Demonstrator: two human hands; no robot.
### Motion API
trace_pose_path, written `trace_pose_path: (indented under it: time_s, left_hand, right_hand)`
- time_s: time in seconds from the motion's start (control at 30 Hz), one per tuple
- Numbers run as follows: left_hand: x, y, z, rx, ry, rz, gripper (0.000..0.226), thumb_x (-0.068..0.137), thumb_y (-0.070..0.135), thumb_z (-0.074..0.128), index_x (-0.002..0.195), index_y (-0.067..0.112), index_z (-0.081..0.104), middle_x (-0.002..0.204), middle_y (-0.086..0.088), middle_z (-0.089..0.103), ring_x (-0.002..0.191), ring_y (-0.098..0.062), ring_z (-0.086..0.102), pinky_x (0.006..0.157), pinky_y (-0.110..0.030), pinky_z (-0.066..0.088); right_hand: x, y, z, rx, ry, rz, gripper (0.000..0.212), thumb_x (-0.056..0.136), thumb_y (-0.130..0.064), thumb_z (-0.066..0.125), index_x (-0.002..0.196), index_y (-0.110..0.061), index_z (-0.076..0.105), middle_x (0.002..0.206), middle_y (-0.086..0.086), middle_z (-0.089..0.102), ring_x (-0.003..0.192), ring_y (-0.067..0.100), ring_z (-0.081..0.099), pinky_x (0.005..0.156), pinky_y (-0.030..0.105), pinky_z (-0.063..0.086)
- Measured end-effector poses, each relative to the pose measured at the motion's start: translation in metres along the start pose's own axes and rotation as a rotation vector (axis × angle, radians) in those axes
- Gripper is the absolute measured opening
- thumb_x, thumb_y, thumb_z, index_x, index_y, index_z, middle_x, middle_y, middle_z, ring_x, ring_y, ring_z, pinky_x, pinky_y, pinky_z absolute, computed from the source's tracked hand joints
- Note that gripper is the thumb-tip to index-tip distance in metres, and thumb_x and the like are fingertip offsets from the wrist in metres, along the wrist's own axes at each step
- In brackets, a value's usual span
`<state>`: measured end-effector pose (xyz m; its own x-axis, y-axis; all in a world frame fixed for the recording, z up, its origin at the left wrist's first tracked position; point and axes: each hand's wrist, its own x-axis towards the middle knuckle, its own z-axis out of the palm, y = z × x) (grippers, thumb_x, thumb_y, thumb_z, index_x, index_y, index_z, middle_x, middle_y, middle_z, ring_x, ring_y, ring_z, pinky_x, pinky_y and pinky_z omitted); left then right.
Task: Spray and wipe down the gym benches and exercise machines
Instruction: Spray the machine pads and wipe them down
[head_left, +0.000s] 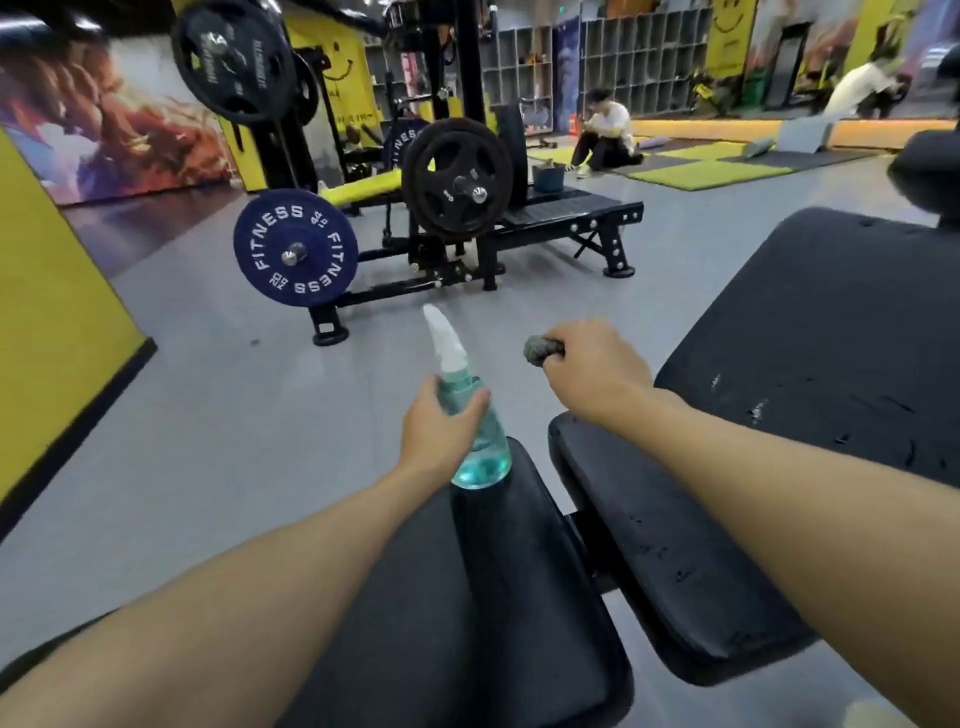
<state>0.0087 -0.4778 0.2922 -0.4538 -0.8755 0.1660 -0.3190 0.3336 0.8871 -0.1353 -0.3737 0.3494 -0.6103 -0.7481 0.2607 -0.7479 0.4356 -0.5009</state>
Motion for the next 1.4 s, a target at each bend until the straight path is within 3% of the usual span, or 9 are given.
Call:
trace_pose_path:
  time_s: [0.17, 0.37, 0.57, 0.7, 0.83, 0.93, 1.0, 1.2, 1.4]
  left_hand:
    - [-0.009, 0.075, 0.004, -0.01, -0.064, -0.052, 0.013, 0.093, 0.026, 0.064, 0.089, 0.025, 0.052, 0.085, 0.005, 0.061, 0.079, -0.017, 0.061, 0.073, -0.032, 0.042]
    - [-0.037, 0.23, -0.004, 0.005, -0.333, -0.05, 0.029, 0.085, 0.023, 0.07, 0.071, 0.001, 0.059, 0.065, -0.011, 0.06, 0.061, -0.021, 0.055, 0.058, -0.035, 0.046]
    - [-0.042, 0.404, -0.037, -0.096, -0.54, -0.06, 0.024, 0.063, 0.033, 0.063, 0.07, 0.013, 0.051, 0.071, -0.009, 0.052, 0.059, -0.016, 0.049, 0.054, -0.028, 0.04]
    - [-0.04, 0.466, -0.039, -0.11, -0.609, 0.009, 0.011, 0.06, 0.036, 0.052, 0.07, 0.033, 0.052, 0.074, -0.006, 0.061, 0.069, -0.023, 0.064, 0.069, -0.047, 0.055]
    - [-0.027, 0.493, -0.031, -0.069, -0.646, 0.02, 0.035, 0.061, 0.037, 0.052, 0.082, 0.01, 0.055, 0.077, -0.013, 0.065, 0.073, -0.034, 0.07, 0.071, -0.053, 0.058]
    - [-0.016, 0.509, -0.016, -0.076, -0.724, 0.041, 0.048, 0.066, 0.034, 0.057, 0.113, 0.029, 0.044, 0.097, -0.002, 0.062, 0.081, -0.031, 0.07, 0.072, -0.051, 0.06]
    - [-0.013, 0.512, 0.006, -0.078, -0.761, 0.074, 0.058, 0.067, 0.033, 0.056, 0.125, 0.029, 0.055, 0.098, 0.002, 0.068, 0.083, -0.032, 0.07, 0.075, -0.052, 0.06]
    - [-0.015, 0.521, 0.087, 0.116, -0.809, 0.225, 0.042, 0.08, 0.026, 0.053, 0.119, 0.01, 0.06, 0.077, 0.0, 0.061, 0.076, -0.025, 0.06, 0.068, -0.036, 0.05]
    - [-0.011, 0.495, 0.168, 0.325, -0.806, 0.048, 0.034, 0.09, 0.022, 0.058, 0.123, 0.014, 0.06, 0.085, 0.003, 0.061, 0.084, -0.023, 0.063, 0.08, -0.039, 0.056]
  right_hand:
    - [-0.024, 0.014, -0.085, 0.018, -0.034, 0.248, 0.028, 0.092, -0.014, 0.041, 0.105, -0.022, 0.065, 0.108, 0.005, 0.048, 0.085, 0.032, 0.053, 0.067, 0.035, 0.041]
    - [-0.053, 0.011, -0.236, -0.009, 0.006, 0.506, 0.029, 0.096, -0.022, 0.043, 0.116, -0.026, 0.064, 0.119, 0.008, 0.055, 0.092, 0.034, 0.06, 0.067, 0.036, 0.045]
    - [-0.051, -0.049, -0.396, -0.058, 0.012, 0.614, 0.029, 0.098, -0.024, 0.042, 0.116, -0.027, 0.064, 0.118, 0.008, 0.056, 0.084, 0.032, 0.058, 0.061, 0.032, 0.037]
    - [-0.041, -0.075, -0.453, -0.073, 0.082, 0.611, 0.029, 0.094, -0.024, 0.044, 0.115, -0.029, 0.065, 0.109, 0.007, 0.059, 0.084, 0.032, 0.06, 0.066, 0.035, 0.047]
    - [-0.035, -0.083, -0.474, -0.081, 0.071, 0.646, 0.022, 0.092, -0.023, 0.045, 0.1, -0.027, 0.066, 0.098, 0.008, 0.061, 0.08, 0.029, 0.059, 0.062, 0.032, 0.042]
    - [-0.029, -0.078, -0.485, -0.07, 0.105, 0.672, 0.023, 0.092, -0.021, 0.045, 0.099, -0.028, 0.066, 0.097, 0.006, 0.06, 0.079, 0.029, 0.059, 0.063, 0.032, 0.045]
    - [-0.028, -0.066, -0.49, -0.067, 0.106, 0.675, 0.028, 0.094, -0.021, 0.045, 0.109, -0.028, 0.068, 0.102, 0.005, 0.061, 0.081, 0.028, 0.059, 0.066, 0.034, 0.049]
    - [-0.024, 0.015, -0.495, -0.057, 0.078, 0.726, 0.036, 0.097, -0.025, 0.046, 0.129, -0.029, 0.061, 0.127, 0.007, 0.051, 0.095, 0.033, 0.061, 0.082, 0.044, 0.053]
    - [-0.026, 0.133, -0.464, 0.019, 0.037, 0.882, 0.039, 0.098, -0.025, 0.045, 0.134, -0.03, 0.057, 0.129, 0.005, 0.053, 0.099, 0.03, 0.061, 0.08, 0.038, 0.052]
